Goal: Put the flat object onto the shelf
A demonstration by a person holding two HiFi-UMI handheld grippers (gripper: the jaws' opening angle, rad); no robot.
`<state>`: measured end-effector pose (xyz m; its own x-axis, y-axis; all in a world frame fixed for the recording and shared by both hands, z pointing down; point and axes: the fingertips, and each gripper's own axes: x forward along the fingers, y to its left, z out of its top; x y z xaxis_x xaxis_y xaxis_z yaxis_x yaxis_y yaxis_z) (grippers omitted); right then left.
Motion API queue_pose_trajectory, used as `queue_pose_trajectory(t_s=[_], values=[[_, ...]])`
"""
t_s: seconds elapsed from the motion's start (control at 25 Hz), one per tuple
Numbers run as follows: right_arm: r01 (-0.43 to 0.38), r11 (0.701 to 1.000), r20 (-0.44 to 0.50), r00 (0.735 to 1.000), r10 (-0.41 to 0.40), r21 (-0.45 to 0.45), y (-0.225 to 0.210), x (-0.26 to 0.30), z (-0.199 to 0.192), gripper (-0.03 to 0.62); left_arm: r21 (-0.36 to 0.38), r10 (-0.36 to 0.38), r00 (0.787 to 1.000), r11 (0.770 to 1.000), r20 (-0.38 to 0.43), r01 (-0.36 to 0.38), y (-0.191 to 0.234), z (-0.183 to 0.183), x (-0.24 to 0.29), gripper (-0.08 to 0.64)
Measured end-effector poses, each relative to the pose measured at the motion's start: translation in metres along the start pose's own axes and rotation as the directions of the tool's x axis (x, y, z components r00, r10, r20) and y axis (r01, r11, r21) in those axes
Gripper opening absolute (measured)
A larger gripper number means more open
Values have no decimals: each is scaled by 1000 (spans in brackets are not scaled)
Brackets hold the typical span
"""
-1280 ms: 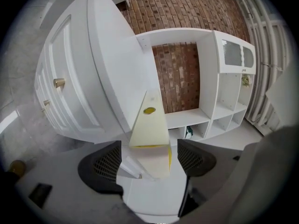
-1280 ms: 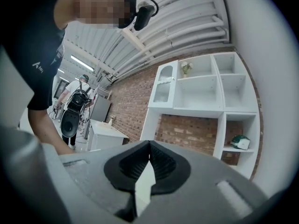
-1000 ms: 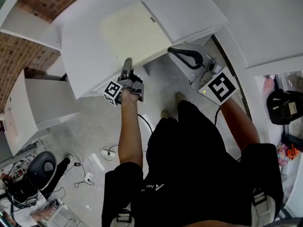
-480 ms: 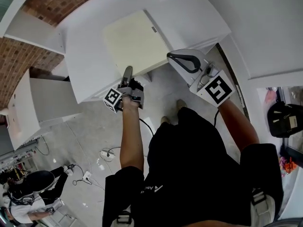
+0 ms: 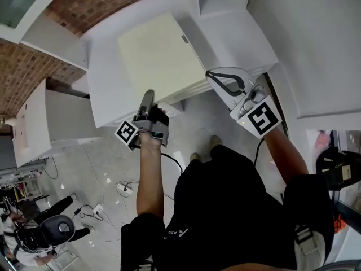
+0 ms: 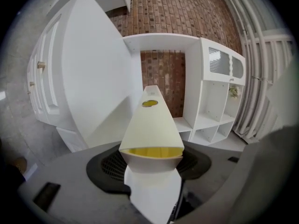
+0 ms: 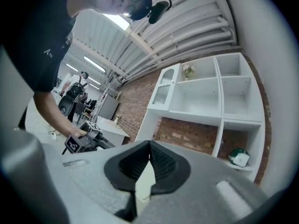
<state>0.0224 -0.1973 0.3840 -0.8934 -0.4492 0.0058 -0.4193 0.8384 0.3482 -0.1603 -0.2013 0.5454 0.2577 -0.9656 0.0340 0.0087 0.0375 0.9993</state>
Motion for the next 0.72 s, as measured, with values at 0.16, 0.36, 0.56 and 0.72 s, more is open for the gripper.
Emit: queue_pose_trajectory(t_s=[0.16, 0.36, 0.56, 0.72], values=[[-45, 992, -10, 999, 45, -120, -17, -6, 22, 2, 47, -29, 999, 999, 16, 28, -65, -5, -4, 275], [-48, 985, 94, 994, 64, -169, -43, -12, 80, 3, 110, -70, 997, 992, 23, 68, -141, -11, -16, 275], [-68, 958, 152, 982, 113, -277, -61, -13, 126, 17, 136, -112, 993, 985, 25, 108, -199, -17, -16, 275], [-52, 926, 164, 979, 122, -375, -74, -5, 156, 38, 143, -153, 988, 979, 24, 149, -241, -13, -12, 275]])
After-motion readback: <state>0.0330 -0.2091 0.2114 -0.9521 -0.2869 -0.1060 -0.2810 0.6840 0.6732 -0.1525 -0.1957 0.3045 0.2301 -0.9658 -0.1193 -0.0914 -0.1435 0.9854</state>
